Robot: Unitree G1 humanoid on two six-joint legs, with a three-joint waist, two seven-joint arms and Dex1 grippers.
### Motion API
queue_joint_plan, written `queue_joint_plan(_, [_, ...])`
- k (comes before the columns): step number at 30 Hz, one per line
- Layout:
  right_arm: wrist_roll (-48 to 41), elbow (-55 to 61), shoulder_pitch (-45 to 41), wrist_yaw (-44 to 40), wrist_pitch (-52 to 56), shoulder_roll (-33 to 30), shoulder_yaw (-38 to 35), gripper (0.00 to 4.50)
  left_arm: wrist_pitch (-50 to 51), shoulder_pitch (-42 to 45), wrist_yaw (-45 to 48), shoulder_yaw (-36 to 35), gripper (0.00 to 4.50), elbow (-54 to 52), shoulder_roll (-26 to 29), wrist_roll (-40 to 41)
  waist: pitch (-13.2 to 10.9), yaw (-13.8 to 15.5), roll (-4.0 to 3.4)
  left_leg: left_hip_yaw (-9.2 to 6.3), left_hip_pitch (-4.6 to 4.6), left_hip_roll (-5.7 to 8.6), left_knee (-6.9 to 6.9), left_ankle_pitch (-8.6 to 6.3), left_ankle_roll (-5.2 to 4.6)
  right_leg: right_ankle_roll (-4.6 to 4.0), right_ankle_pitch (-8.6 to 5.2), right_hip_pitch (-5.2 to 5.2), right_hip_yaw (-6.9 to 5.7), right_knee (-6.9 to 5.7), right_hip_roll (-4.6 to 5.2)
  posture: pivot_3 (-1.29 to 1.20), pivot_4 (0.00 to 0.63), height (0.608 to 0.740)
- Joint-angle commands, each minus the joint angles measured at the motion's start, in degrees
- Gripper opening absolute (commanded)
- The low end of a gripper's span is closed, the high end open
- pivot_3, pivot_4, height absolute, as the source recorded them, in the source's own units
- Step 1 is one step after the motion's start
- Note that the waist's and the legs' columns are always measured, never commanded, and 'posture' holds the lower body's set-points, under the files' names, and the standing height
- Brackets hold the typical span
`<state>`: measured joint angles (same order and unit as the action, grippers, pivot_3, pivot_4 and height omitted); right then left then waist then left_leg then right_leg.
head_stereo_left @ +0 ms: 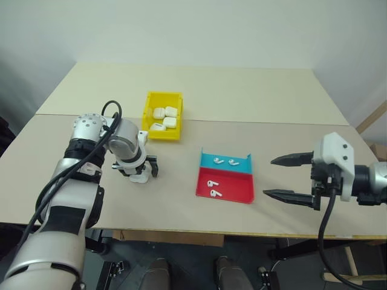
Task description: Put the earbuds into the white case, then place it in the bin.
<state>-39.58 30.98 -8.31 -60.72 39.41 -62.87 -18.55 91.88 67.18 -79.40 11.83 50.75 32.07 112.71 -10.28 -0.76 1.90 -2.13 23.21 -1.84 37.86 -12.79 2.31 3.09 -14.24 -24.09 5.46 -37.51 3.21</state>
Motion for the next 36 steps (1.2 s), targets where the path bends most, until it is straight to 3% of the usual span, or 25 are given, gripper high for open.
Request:
queue_joint_plan(1, [-0.75,0.54,-1.00,-0.07,-0.15,-0.72,-1.62,4.47,0.03,-0.36,-1.69,-1.16,4.50,-0.62,0.83,0.29,0.00,-0.02,0.00,0.00,0.00,0.00,0.00,0.00,0.00,0.00,0.00,0.00,0.00,0.00,0.00,0.00,0.150,0.740])
queue_joint_plan(14, [-0.69,-0.18,-1.77,-1.03,-0.19,-1.36,-1.39,4.47,-2.00,-5.12,-4.19,-4.90,4.50,-8.19,-0.44,0.29,0.10,0.03,0.00,-0.01,-0.05,0.02,0.00,0.03,0.04,0.02,0.00,0.06,-0.02,-0.05,0.04,0.00,0.150,0.740])
queue_joint_plan(17, [-0.60,-0.10,-1.63,-0.95,-0.21,-1.35,-1.57,4.50,-3.23,-7.25,-5.39,-6.65,4.01,-11.43,-0.98,0.29,0.13,0.05,0.00,-0.01,-0.08,0.04,0.00,0.03,0.04,0.02,0.00,0.08,-0.02,-0.07,0.06,0.00,0.150,0.740])
queue_joint_plan(21, [-0.38,-0.05,-1.39,-0.86,-0.33,-1.34,-1.74,4.50,-4.87,-9.20,-7.75,-8.44,2.84,-15.67,-2.09,0.29,0.17,0.13,0.00,-0.01,-0.06,0.04,0.00,0.03,0.05,0.02,0.00,0.08,-0.02,-0.06,0.08,0.00,0.150,0.740])
queue_joint_plan(25, [0.03,-0.45,-1.53,-0.82,-0.69,-1.30,-1.52,4.50,-9.00,-12.87,-11.22,-10.69,2.83,-25.67,-2.85,0.29,0.18,0.33,0.00,-0.02,-0.04,0.08,0.00,0.04,0.05,0.04,0.00,0.07,-0.02,-0.04,0.13,0.00,0.150,0.740])
queue_joint_plan(31, [1.35,-1.28,-2.26,0.62,-2.03,0.30,-0.02,4.50,-10.43,-11.57,0.67,-10.62,2.83,-39.07,4.69,0.29,0.14,0.09,0.08,-0.03,0.04,0.08,-0.02,0.06,0.09,0.04,0.01,-0.02,-0.03,-0.04,0.12,0.00,0.150,0.740])
queue_joint_plan(36, [2.22,-1.08,-2.52,2.09,-2.92,2.58,0.96,4.50,-13.50,-9.90,17.72,-12.74,2.83,-50.50,11.91,-0.31,0.14,0.06,0.07,-0.02,0.01,0.08,-0.02,0.06,0.09,0.04,0.00,0.02,-0.04,-0.01,0.12,0.00,0.150,0.740])
